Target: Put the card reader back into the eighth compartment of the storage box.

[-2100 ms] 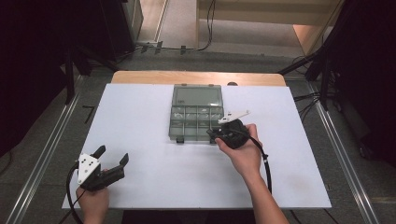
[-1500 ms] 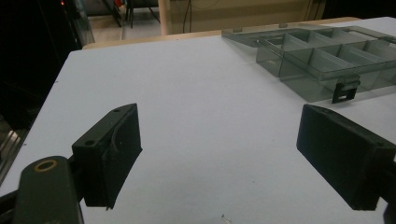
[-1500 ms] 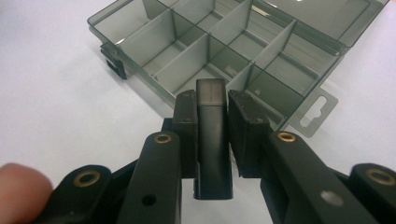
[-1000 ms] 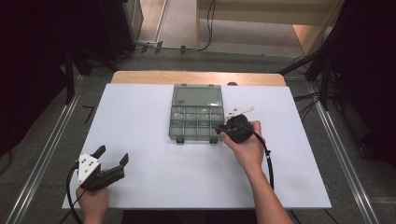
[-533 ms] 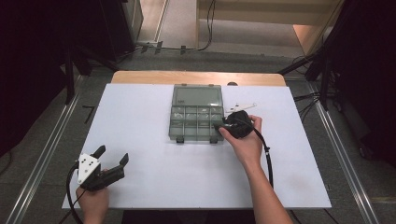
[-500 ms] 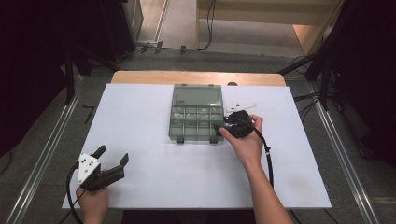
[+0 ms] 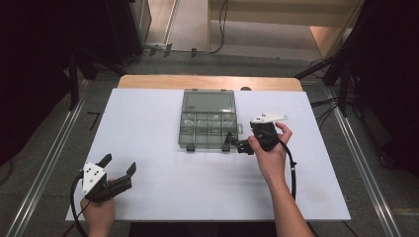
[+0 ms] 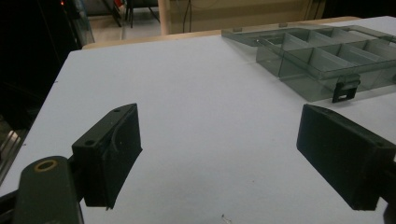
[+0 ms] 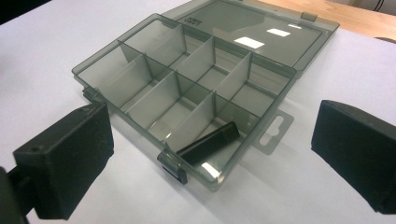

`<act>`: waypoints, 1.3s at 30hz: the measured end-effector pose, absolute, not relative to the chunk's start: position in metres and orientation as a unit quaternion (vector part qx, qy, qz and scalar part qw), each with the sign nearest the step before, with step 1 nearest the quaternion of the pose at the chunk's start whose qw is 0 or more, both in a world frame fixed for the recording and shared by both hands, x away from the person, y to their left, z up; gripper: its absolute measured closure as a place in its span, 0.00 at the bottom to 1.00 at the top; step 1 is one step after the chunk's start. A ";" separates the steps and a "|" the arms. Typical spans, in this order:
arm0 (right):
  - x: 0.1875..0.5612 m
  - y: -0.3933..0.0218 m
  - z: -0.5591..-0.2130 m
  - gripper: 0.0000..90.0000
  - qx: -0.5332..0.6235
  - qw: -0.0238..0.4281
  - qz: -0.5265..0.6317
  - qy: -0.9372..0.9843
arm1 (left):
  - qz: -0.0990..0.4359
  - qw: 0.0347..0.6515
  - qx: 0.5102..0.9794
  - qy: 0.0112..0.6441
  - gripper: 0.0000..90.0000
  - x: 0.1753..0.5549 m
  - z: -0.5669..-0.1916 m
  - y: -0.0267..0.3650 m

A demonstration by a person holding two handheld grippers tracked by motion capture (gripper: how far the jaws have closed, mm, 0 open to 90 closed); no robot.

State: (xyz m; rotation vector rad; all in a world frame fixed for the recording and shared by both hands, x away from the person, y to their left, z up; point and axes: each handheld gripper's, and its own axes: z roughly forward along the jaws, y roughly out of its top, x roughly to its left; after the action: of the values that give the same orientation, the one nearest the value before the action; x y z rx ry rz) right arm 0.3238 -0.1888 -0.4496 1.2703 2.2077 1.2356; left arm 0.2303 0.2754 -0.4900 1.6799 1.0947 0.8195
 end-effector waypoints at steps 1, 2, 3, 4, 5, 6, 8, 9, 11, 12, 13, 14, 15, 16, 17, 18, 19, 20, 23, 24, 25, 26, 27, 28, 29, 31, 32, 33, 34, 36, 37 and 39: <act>0.322 -0.191 -0.450 0.00 0.444 0.157 0.432 0.769 | 0.334 0.469 0.685 0.446 0.16 0.230 -0.490 0.275; 0.320 -0.192 -0.450 0.00 0.446 0.159 0.433 0.767 | 0.334 0.469 0.686 0.445 0.16 0.230 -0.490 0.275; 0.319 -0.194 -0.450 0.00 0.446 0.160 0.434 0.766 | 0.334 0.469 0.686 0.445 0.16 0.230 -0.490 0.275; 0.318 -0.196 -0.451 0.00 0.445 0.161 0.436 0.766 | 0.334 0.470 0.685 0.445 0.16 0.230 -0.490 0.275; 0.316 -0.197 -0.451 0.00 0.445 0.164 0.437 0.764 | 0.334 0.470 0.685 0.445 0.16 0.230 -0.490 0.275; 0.315 -0.199 -0.451 0.00 0.443 0.164 0.439 0.764 | 0.334 0.469 0.685 0.446 0.16 0.230 -0.490 0.275; 0.312 -0.203 -0.452 0.00 0.443 0.165 0.442 0.763 | 0.334 0.470 0.685 0.445 0.16 0.230 -0.490 0.275; 0.310 -0.204 -0.452 0.00 0.444 0.166 0.441 0.762 | 0.334 0.469 0.686 0.445 0.16 0.230 -0.490 0.275; 0.308 -0.207 -0.452 0.00 0.442 0.167 0.446 0.760 | 0.334 0.469 0.686 0.444 0.16 0.230 -0.490 0.275; 0.306 -0.208 -0.452 0.00 0.442 0.168 0.447 0.759 | 0.334 0.469 0.686 0.444 0.16 0.230 -0.490 0.275; 0.305 -0.210 -0.452 0.00 0.441 0.169 0.449 0.759 | 0.334 0.469 0.686 0.444 0.16 0.230 -0.490 0.275; 0.303 -0.211 -0.452 0.00 0.442 0.170 0.449 0.757 | 0.334 0.469 0.686 0.445 0.16 0.230 -0.490 0.275; 0.302 -0.212 -0.452 0.00 0.442 0.170 0.449 0.758 | 0.335 0.469 0.686 0.445 0.16 0.230 -0.490 0.275; 0.301 -0.214 -0.452 0.00 0.440 0.171 0.450 0.758 | 0.334 0.469 0.686 0.445 0.16 0.230 -0.490 0.275; 0.299 -0.215 -0.452 0.00 0.441 0.173 0.449 0.757 | 0.334 0.469 0.686 0.445 0.16 0.230 -0.490 0.275; 0.298 -0.217 -0.452 0.00 0.442 0.174 0.449 0.757 | 0.334 0.469 0.686 0.445 0.16 0.230 -0.490 0.275; 0.297 -0.219 -0.453 0.00 0.442 0.176 0.448 0.757 | 0.335 0.469 0.686 0.445 0.16 0.230 -0.490 0.275; 0.295 -0.221 -0.453 0.00 0.444 0.176 0.447 0.756 | 0.335 0.469 0.686 0.445 0.16 0.230 -0.490 0.275; 0.292 -0.225 -0.454 0.00 0.446 0.177 0.451 0.752 | 0.335 0.469 0.685 0.445 0.16 0.230 -0.490 0.275; 0.291 -0.227 -0.454 0.00 0.447 0.177 0.451 0.752 | 0.335 0.469 0.685 0.445 0.16 0.230 -0.490 0.275; 0.290 -0.229 -0.454 0.00 0.447 0.180 0.451 0.752 | 0.335 0.469 0.685 0.445 0.16 0.230 -0.490 0.275; 0.288 -0.231 -0.454 0.00 0.446 0.182 0.452 0.751 | 0.335 0.469 0.685 0.445 0.16 0.230 -0.490 0.275; 0.287 -0.232 -0.454 0.00 0.447 0.182 0.453 0.750 | 0.335 0.469 0.685 0.445 0.16 0.230 -0.490 0.275; 0.286 -0.234 -0.455 0.00 0.447 0.184 0.454 0.749 | 0.335 0.469 0.686 0.445 0.16 0.230 -0.490 0.275; 0.285 -0.235 -0.455 0.00 0.447 0.185 0.455 0.748 | 0.335 0.469 0.686 0.445 0.16 0.230 -0.490 0.275; 0.282 -0.239 -0.456 0.00 0.448 0.184 0.455 0.747 | 0.336 0.468 0.686 0.445 0.16 0.230 -0.490 0.274; 0.281 -0.241 -0.457 0.00 0.447 0.186 0.456 0.746 | 0.336 0.469 0.686 0.445 0.16 0.230 -0.490 0.274; 0.280 -0.242 -0.457 0.00 0.449 0.186 0.456 0.746 | 0.336 0.468 0.686 0.445 0.16 0.230 -0.490 0.274; 0.278 -0.244 -0.458 0.00 0.449 0.188 0.457 0.745 | 0.336 0.467 0.687 0.444 0.16 0.230 -0.490 0.274; 0.275 -0.248 -0.459 0.00 0.449 0.189 0.458 0.743 | 0.336 0.467 0.687 0.443 0.16 0.230 -0.490 0.274; 0.274 -0.249 -0.459 0.00 0.449 0.191 0.459 0.743 | 0.337 0.466 0.687 0.443 0.16 0.230 -0.490 0.274; 0.271 -0.253 -0.460 0.00 0.452 0.192 0.459 0.740 | 0.337 0.467 0.687 0.443 0.16 0.230 -0.490 0.274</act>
State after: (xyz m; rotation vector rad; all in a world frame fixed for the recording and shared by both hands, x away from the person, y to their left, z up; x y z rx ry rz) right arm 0.2705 -0.2526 -0.4598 1.2679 2.0786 1.2900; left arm 0.2301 0.2738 -0.4902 1.6873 1.0871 0.8269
